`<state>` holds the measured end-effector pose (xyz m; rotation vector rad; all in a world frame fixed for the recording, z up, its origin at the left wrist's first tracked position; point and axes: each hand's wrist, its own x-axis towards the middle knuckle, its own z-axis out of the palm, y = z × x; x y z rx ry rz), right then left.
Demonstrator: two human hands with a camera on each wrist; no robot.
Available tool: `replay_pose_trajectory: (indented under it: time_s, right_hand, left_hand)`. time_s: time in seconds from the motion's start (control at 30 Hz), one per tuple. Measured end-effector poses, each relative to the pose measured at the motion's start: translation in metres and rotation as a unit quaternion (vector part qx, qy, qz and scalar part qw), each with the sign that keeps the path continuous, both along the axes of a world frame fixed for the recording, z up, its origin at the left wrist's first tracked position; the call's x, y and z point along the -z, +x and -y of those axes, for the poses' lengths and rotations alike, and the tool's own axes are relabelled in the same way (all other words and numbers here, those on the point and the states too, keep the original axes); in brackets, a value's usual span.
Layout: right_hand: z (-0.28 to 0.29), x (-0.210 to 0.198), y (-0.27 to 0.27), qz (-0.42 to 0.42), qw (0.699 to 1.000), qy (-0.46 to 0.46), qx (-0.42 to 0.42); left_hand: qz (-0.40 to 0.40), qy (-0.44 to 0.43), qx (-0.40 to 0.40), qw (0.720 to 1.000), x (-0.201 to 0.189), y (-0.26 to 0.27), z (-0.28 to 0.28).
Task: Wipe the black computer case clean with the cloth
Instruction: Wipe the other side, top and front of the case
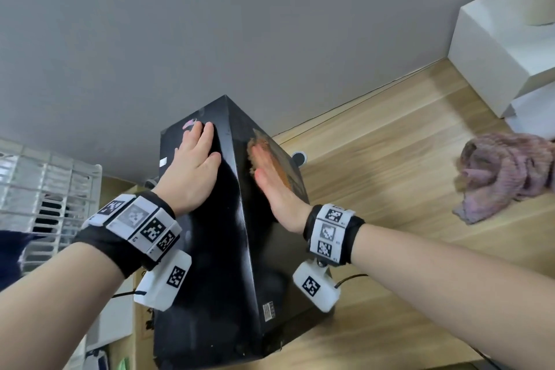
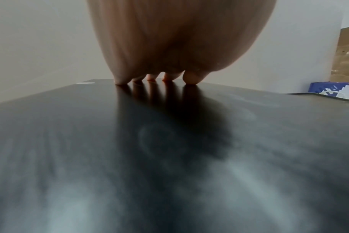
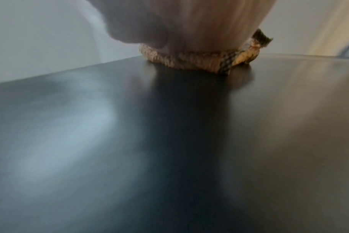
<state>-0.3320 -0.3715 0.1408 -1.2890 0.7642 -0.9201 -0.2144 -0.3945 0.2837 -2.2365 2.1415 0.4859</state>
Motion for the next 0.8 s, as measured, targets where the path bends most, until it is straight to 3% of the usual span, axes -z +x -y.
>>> replay_pose_trajectory:
  time_s: [0.13,0.27,0.37,0.43,0.5,0.57,0.7,0.8]
  right_hand:
    - [0.022,0.073,0.006,-0.017,0.981,0.182,0.057]
    - [-0.002,0.139,0.005,-0.122,0.94,0.315,0.037]
    - [-0.01,0.146,0.001,-0.1,0.938,0.329,0.029]
    - [-0.001,0.139,-0.001,-0.022,0.907,0.416,0.055]
    - [0.014,0.13,0.005,-0.027,0.887,0.454,0.081]
    - [0.032,0.103,0.005,-0.041,0.905,0.414,0.087]
    - [0.056,0.019,0.002,0.033,0.982,0.175,0.066]
    - [0.06,-0.024,0.012,0.022,1.0,0.011,0.018]
  left_hand:
    - [0.021,0.015,-0.013,1.0,-0.001,-0.001,0.001]
    - [0.017,0.018,-0.021,0.999,-0.002,-0.003,-0.001]
    - [0.007,0.013,-0.021,1.0,-0.004,-0.005,-0.002]
    - [0.005,0.013,-0.022,1.0,-0.004,-0.005,-0.002]
    - [0.003,0.015,-0.024,1.0,-0.004,-0.005,-0.002]
    - [0.0,0.019,-0.028,0.999,-0.003,-0.003,-0.002]
    - [-0.003,0.016,-0.021,1.0,-0.001,0.0,0.0]
    - [-0.016,0.01,-0.011,1.0,0.001,0.003,0.001]
